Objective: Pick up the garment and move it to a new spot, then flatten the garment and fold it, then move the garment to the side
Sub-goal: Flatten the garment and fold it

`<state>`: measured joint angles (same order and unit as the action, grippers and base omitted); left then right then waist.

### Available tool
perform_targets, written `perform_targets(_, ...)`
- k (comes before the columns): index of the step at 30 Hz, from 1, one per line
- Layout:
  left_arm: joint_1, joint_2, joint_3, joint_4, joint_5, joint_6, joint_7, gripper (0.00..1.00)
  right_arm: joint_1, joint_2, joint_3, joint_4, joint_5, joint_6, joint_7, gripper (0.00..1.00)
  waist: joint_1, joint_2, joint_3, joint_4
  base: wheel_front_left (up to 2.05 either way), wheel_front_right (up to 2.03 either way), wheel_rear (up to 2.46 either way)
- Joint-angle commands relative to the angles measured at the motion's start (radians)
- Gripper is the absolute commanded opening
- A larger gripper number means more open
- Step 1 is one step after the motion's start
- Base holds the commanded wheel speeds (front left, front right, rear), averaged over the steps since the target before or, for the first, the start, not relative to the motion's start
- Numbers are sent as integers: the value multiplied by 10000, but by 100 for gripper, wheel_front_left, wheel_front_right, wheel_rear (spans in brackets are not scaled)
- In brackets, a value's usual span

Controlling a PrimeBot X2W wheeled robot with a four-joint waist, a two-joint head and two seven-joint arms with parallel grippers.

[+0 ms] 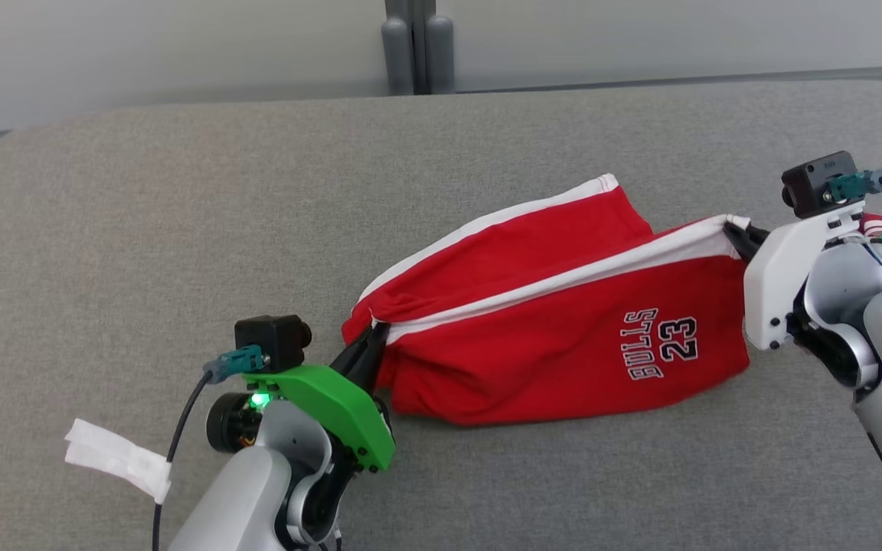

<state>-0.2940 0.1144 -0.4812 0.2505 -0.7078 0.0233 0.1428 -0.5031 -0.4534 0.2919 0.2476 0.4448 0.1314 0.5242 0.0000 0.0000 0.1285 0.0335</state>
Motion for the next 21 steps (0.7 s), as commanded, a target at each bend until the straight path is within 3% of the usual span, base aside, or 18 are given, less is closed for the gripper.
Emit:
perform_targets(1,-348,-50,23,162,113,102,-120,0,-382,69,42,248,-104,-17,-390,0,0,0,658,567,0,0,0)
perform_targets(10,-1367,-467,-51,926,264,574,-831,0,-2037,370,557,2195,-694,-19,-1951,0,0,0,1324,1016,0,0,0)
perform_targets(19,-1836,-579,-254,1518,-69,659,-1276,0,-2908,662,898,3582,-1013,-19,-2775,0,0,0,1605,1178,0,0,0)
perform_targets(20,-1864,-588,-286,1569,-115,638,-1354,36,-2976,711,903,3725,-1017,-19,-2860,0,0,0,1620,1177,0,0,0)
perform_targets(21,-1876,-593,-314,1622,-160,608,-1400,79,-3030,745,919,3808,-1037,-19,-2980,33,0,0,1628,1174,0,0,0)
